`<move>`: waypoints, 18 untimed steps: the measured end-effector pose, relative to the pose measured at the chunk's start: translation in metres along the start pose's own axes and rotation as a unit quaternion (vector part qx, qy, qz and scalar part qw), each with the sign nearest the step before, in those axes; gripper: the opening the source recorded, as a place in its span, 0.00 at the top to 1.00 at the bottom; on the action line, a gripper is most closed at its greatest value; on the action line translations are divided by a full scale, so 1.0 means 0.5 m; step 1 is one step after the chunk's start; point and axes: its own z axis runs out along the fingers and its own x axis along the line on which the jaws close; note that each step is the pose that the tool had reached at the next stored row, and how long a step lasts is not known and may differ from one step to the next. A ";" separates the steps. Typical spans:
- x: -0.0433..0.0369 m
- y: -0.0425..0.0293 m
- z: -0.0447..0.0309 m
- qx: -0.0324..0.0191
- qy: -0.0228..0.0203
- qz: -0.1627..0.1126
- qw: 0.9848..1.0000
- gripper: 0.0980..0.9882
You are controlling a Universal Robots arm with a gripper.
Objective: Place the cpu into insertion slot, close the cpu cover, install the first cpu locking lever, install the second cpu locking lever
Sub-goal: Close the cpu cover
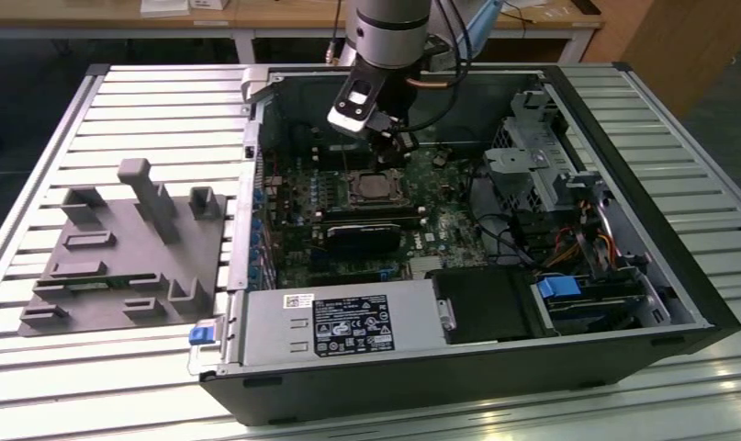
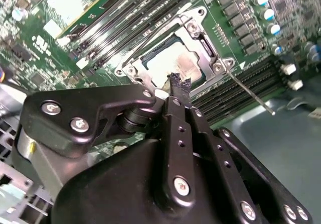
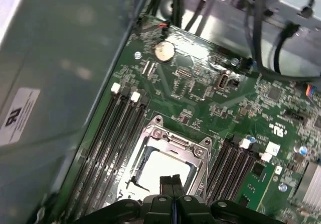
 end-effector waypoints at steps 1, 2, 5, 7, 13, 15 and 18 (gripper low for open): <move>0.000 0.000 0.000 0.000 0.000 -0.008 1.000 1.00; 0.000 0.000 0.000 0.000 -0.001 -0.017 1.000 1.00; 0.000 0.000 0.000 0.001 -0.002 -0.043 0.999 1.00; 0.000 0.000 0.000 0.001 -0.002 -0.061 0.998 1.00; 0.000 0.000 0.000 0.000 -0.001 -0.106 0.994 1.00; 0.000 0.000 0.000 0.000 -0.001 -0.121 0.993 1.00; 0.000 0.000 0.000 0.000 -0.001 -0.143 0.990 1.00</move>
